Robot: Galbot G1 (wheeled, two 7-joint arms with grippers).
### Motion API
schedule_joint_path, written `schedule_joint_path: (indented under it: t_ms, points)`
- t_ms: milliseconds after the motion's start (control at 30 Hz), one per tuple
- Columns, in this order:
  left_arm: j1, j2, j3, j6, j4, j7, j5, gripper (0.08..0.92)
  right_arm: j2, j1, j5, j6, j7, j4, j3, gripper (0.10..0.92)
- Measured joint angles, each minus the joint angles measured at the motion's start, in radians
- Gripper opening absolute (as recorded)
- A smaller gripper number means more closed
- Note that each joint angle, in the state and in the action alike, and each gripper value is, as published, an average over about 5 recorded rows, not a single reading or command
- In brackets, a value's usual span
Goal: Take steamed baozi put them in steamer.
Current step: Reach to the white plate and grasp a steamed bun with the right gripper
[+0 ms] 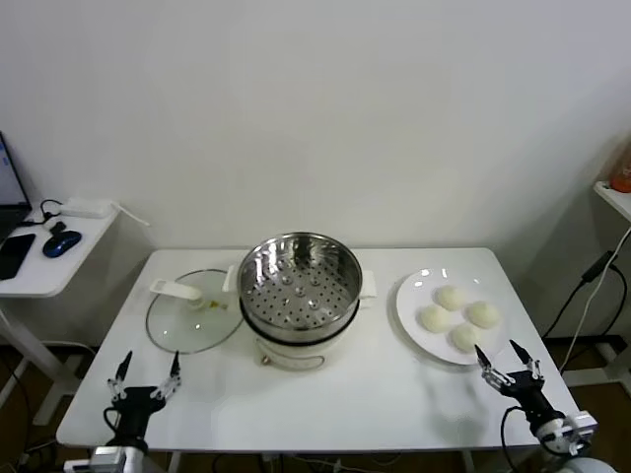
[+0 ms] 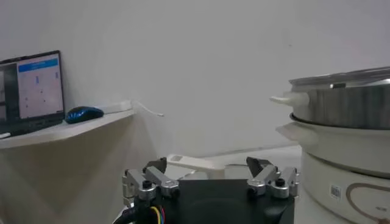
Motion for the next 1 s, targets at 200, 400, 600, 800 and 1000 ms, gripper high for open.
schedule_joint_path:
  t_ms: [200, 400, 600, 800, 1000]
  points:
    - [0.001, 0.002, -0.003, 0.001, -0.003, -0.001, -0.001, 0.823, -0.016, 0.033, -0.029, -0.008, -0.019, -0.004, 0.004, 0.823]
    - [0.002, 0.010, -0.001, 0.001, -0.003, -0.005, -0.002, 0.823, -0.086, 0.116, -0.087, -0.047, -0.070, -0.014, -0.006, 0.823]
    - [0.001, 0.011, 0.006, 0.005, -0.008, -0.017, -0.009, 0.823, -0.187, 0.239, -0.140, -0.107, -0.155, -0.049, -0.044, 0.823]
    - [-0.002, 0.014, 0.016, 0.006, -0.009, -0.022, -0.011, 0.823, -0.282, 0.431, -0.204, -0.149, -0.299, -0.138, -0.153, 0.823]
    - [-0.004, 0.026, 0.018, 0.005, -0.010, -0.022, -0.022, 0.823, -0.331, 0.703, -0.281, -0.160, -0.489, -0.267, -0.356, 0.823]
